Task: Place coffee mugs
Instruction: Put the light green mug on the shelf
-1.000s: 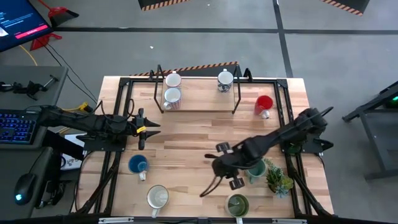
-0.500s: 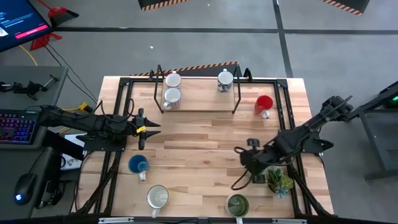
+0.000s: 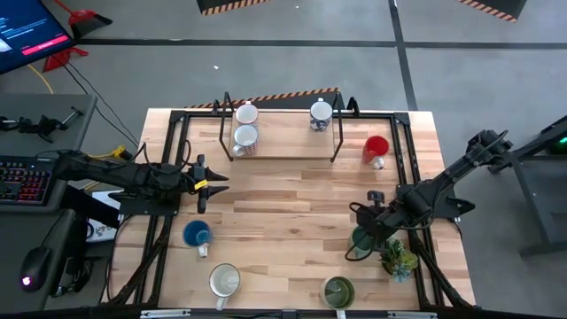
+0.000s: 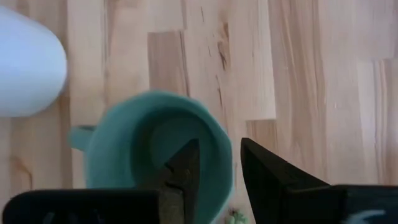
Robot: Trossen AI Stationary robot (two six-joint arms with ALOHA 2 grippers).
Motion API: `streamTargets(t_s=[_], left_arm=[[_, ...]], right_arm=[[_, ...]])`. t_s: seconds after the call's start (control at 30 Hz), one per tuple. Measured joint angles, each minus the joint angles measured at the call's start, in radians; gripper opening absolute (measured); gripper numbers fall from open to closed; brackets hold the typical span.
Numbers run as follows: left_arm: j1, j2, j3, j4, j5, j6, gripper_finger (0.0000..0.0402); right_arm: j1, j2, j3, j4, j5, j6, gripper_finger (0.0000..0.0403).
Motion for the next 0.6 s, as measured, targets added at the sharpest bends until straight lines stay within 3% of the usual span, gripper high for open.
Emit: streamTargets(t_s=[0.6], left_arm=[[0.000,0.000,0.000,0.001,0.000,-0.002,0.0122]], right_arm=[[-0.001,-0.006,-0.128,0.140,-0.006,-0.018,0.0096]])
